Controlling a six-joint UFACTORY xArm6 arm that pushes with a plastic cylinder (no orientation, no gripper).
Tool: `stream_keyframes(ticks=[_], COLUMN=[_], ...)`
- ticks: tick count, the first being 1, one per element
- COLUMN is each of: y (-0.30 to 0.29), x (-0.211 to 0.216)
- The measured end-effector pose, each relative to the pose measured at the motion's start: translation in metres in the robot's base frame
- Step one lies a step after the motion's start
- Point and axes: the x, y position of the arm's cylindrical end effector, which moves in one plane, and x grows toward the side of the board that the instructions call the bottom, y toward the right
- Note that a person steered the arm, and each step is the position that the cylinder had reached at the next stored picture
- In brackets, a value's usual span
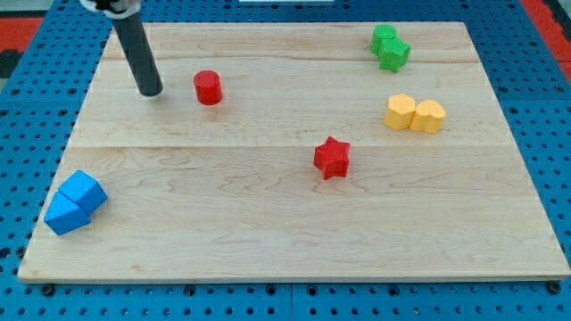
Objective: Move the red circle to the right
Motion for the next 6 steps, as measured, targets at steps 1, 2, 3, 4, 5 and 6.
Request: stream_keyframes(ticks=[1, 2, 3, 4, 5, 6], y=[0.036, 0.076, 0.097, 0.111, 0.081, 0.081], x=[0.000, 0.001, 0.017, 0.027, 0.070, 0.171])
